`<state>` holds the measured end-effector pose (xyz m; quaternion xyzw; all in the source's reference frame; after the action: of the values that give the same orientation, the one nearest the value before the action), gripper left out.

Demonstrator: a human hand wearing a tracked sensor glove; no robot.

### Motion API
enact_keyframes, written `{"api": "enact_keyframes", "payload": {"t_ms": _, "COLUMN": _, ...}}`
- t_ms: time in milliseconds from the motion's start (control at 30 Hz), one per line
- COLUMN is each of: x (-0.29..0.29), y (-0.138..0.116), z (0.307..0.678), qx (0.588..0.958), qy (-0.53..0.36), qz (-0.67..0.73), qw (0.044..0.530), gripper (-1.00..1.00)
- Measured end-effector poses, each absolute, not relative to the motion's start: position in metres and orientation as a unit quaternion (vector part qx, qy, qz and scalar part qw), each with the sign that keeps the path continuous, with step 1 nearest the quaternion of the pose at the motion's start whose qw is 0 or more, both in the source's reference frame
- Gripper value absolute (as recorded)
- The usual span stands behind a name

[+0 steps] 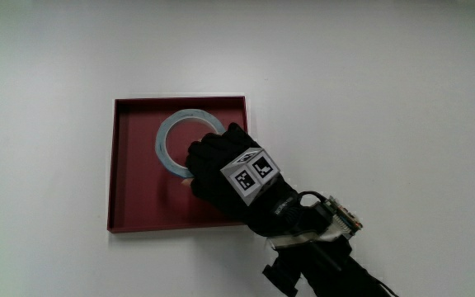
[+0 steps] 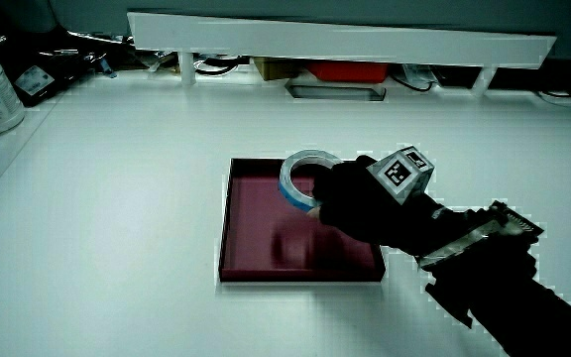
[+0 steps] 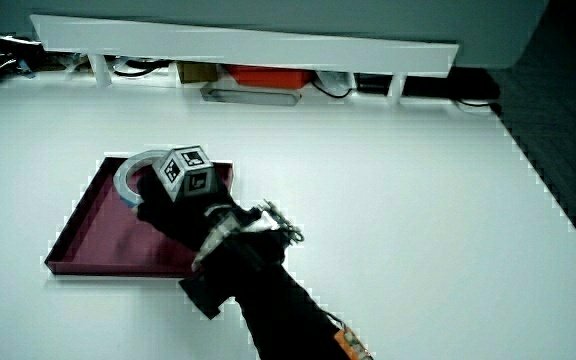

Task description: Place blue tape

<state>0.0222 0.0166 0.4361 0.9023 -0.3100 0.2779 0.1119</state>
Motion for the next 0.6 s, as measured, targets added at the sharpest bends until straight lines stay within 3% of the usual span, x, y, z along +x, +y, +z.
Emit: {"api": "enact_keyframes", "payload": {"t_ms": 600, "x": -0.007, "y": 0.027, "z": 0.493, "qx": 0.902, "qy": -0.307, "qz": 0.262, "qw": 0.154, "gripper": 0.00}}
